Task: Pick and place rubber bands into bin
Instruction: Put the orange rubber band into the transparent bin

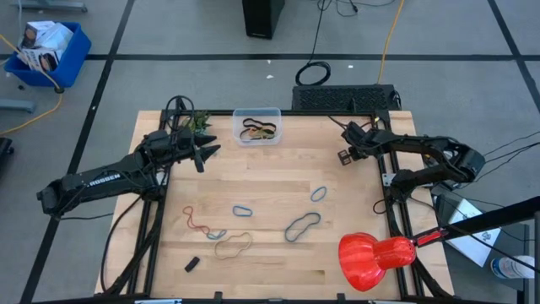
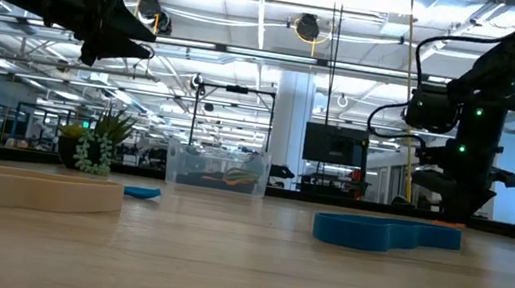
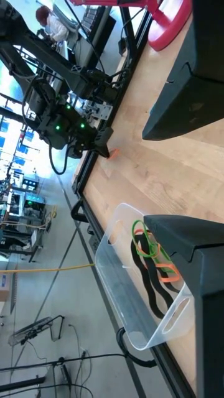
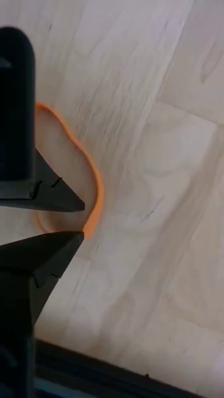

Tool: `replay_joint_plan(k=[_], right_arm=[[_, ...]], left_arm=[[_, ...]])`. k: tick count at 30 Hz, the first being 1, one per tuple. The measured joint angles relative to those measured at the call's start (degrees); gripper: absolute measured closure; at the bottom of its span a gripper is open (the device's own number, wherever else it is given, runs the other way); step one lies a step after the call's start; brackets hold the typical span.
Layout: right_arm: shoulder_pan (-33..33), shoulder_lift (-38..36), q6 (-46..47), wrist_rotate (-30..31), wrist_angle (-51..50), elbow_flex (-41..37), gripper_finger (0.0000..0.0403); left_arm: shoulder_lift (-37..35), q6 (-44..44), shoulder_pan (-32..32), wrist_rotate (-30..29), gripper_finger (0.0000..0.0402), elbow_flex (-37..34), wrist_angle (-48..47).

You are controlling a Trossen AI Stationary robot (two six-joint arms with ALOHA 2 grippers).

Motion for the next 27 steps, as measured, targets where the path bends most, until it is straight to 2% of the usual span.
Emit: replay_joint_plan(k=[8, 19, 27], right_arm=[[0.00, 0.09, 0.47, -0.07, 0.87, -0.24, 0.0344], [-0.02, 0.17, -5.63, -0.07, 0.84, -0.29, 0.0344], [-0.02, 0.21, -3.06, -0.65, -0.35, -0.34, 0.0344]], left_arm=[[0.02, -0.02, -0.01, 0.00, 0.0188, 0.01, 0.00], [0.01, 0.08, 0.01, -0.04, 0.0188, 0.01, 0.00], [0.02, 0.50, 0.00, -0.06, 0.0188, 0.01, -0.01]])
